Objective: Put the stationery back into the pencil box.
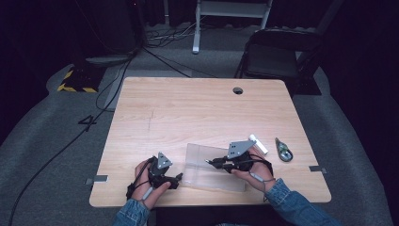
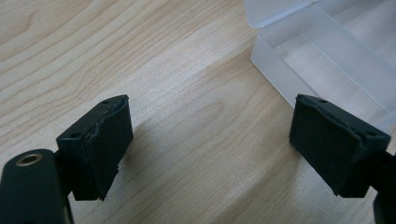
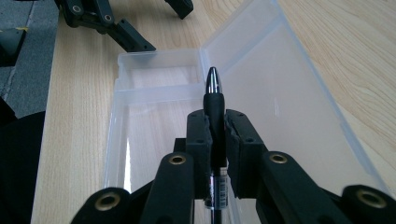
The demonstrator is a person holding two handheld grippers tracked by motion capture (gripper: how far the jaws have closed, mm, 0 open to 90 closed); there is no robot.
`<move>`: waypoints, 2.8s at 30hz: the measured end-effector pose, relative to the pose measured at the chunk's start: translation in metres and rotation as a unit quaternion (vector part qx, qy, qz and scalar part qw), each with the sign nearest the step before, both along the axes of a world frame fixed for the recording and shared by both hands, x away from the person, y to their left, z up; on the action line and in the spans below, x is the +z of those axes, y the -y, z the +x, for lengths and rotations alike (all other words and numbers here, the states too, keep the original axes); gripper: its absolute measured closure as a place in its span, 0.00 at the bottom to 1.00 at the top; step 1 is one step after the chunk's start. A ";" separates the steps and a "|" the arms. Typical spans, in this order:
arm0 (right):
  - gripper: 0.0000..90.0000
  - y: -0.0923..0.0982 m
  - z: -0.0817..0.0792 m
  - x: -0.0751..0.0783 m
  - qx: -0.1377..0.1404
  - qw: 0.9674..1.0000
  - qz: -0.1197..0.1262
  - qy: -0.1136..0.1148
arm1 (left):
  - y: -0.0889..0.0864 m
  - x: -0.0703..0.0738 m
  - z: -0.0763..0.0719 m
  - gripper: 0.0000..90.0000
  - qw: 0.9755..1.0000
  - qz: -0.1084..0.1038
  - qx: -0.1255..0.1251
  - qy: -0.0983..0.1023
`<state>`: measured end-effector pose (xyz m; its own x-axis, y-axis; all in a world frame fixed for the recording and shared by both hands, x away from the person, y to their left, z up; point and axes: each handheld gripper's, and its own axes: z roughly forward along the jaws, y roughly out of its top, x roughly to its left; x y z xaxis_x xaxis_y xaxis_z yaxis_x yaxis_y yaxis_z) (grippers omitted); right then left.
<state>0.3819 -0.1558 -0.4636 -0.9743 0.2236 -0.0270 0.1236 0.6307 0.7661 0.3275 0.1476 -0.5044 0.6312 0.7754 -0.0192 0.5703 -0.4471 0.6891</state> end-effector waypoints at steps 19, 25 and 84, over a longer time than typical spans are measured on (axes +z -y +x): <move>0.89 -0.003 -0.001 -0.008 0.008 1.000 -0.016 0.005 | 0.000 0.000 0.000 0.15 1.000 0.000 -0.001 0.000; 0.89 -0.005 -0.003 -0.009 0.011 0.999 -0.029 0.017 | 0.000 0.000 0.000 0.15 1.000 0.000 -0.002 0.000; 0.68 0.008 -0.027 -0.020 -0.011 0.994 -0.092 -0.056 | 0.000 0.000 0.000 0.15 1.000 -0.002 -0.001 0.000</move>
<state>0.3545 -0.1635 -0.4833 -0.9684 0.2463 0.0391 0.2170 0.7549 0.6189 0.3272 0.1477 -0.5046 0.6331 0.7738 -0.0217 0.5688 -0.4460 0.6910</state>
